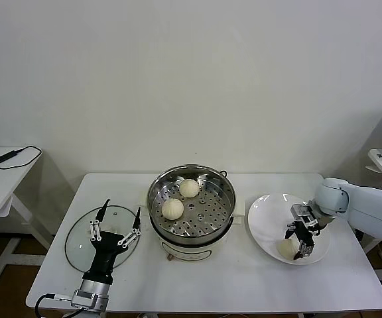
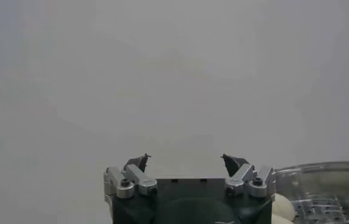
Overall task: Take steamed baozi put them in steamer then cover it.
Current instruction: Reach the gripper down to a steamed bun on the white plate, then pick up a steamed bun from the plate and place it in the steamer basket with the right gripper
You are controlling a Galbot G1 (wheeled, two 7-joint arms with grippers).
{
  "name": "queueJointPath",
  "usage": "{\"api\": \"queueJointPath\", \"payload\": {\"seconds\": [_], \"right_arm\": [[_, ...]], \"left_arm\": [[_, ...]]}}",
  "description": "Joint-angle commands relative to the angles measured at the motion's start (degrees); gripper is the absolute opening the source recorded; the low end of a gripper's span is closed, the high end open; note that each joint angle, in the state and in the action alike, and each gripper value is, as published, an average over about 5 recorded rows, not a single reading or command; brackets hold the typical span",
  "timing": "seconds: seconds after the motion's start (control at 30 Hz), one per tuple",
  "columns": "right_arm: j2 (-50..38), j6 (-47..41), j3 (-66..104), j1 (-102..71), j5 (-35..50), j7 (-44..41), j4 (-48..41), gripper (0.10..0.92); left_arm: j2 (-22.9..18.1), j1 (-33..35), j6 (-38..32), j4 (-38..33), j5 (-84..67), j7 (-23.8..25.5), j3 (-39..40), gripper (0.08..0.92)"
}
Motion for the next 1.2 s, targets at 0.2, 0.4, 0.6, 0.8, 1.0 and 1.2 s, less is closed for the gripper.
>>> {"api": "queueJointPath", "payload": {"seconds": [0.2, 0.4, 0.6, 0.8, 1.0, 1.2], "right_arm": [[-0.82, 2.71, -1.9, 9.83, -2.09, -2.69, 4.61, 0.639], [4.07, 9.61, -4.86, 26.44, -2.74, -6.05, 5.7, 0.641], [13.14, 19.56, -4.87, 33.35, -1.33, -5.83, 6.15, 0.645], [21.55, 28.25, -3.46, 34.39, -3.08, -4.2, 10.42, 0.645], [26.76, 32.43, -3.13, 32.14, -8.5, -2.64, 15.13, 0.645], [29.6, 35.72, -3.45, 27.66, -16.65, -1.66, 16.8, 0.645]], "left_arm": [[0.35, -0.09, -0.03, 0.2, -0.06, 0.01, 0.13, 0.823], [0.65, -0.16, 0.07, -0.38, -0.08, 0.01, 0.34, 0.823], [1.01, -0.07, 0.04, -0.81, -0.19, 0.01, 0.34, 0.823], [1.08, -0.03, -0.04, -0.88, -0.27, 0.0, 0.4, 0.823], [1.06, -0.01, -0.28, -0.54, -0.31, -0.02, 0.35, 0.823], [0.94, -0.17, -0.37, -0.45, -0.4, -0.09, 0.34, 0.823]]}}
